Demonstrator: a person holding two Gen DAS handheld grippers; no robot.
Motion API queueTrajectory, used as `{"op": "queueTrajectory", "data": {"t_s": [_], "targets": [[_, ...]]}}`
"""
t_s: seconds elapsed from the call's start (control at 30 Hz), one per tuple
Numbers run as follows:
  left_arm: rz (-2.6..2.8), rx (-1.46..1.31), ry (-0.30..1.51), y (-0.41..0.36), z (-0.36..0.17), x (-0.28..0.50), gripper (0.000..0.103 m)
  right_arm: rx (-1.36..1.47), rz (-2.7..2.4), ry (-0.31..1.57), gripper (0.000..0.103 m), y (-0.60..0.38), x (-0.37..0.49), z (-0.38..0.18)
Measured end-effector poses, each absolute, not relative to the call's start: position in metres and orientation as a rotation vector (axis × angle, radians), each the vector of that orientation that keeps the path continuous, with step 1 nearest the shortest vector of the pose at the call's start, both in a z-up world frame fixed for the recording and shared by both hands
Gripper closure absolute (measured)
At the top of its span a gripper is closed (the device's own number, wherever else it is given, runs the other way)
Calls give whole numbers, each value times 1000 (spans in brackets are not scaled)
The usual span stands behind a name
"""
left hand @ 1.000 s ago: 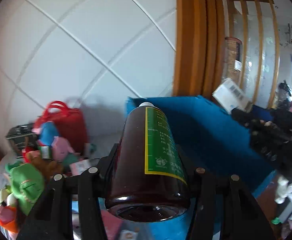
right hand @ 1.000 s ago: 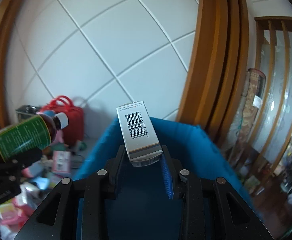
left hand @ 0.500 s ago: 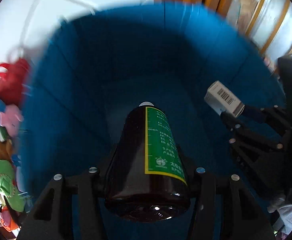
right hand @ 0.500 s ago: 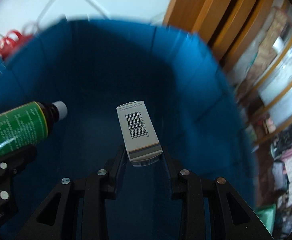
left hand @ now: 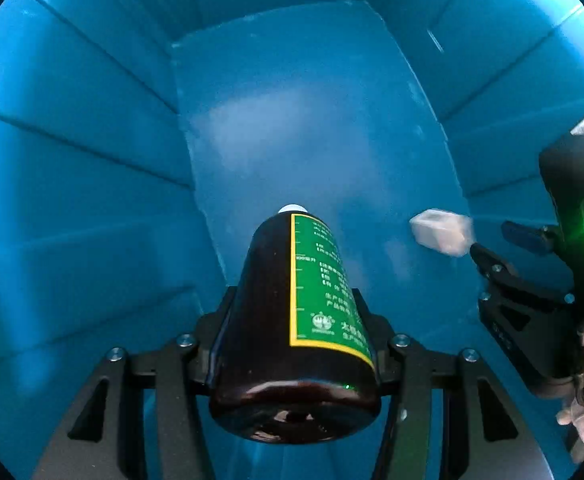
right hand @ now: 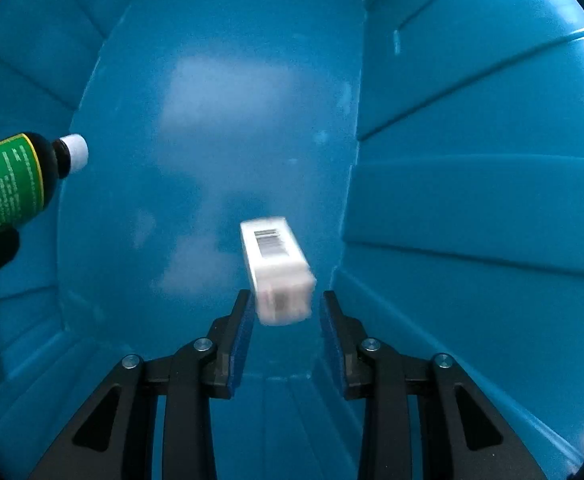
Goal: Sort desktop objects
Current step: 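Lower both tools into the blue crate and open the right tool, dropping the white box, then open the left tool to drop the brown bottle into the crate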
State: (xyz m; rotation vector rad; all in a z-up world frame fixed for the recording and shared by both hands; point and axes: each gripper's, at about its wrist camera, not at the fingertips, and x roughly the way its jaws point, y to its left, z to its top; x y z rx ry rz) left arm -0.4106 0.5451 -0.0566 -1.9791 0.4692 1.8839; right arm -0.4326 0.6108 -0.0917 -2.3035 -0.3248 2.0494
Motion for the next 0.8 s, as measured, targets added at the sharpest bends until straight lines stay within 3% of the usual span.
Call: {"op": "queueTrajectory", "data": {"t_s": [0.03,0.17,0.23,0.27,0.3,0.6,0.8], "targets": [[1874,-1981,480,548,-58,-408,52,-2313,2046,-321,66,613,-433,-92],[1833,-1984,474,549,-61,-398,52,-2306,2055,-336,30,611,-432,-89],[1803,-1985,452,550,-62,-396,42,-2286,2077,-353,29,607,-428,-82],[1802,-1987,434,550,-62,-395,23,-2275,2087,-362,27,607,-428,-80],[1811,-1977,433,551,-59,-392,13,-2263,2099,-371,26,600,-439,-76],[1920,-1880,408,512,-34,-424,13,-2083,2280,-402,16,606,-429,-4],[2062,-1671,379,491,24,-400,13,-1928,2508,-342,11,603,-389,45]]}}
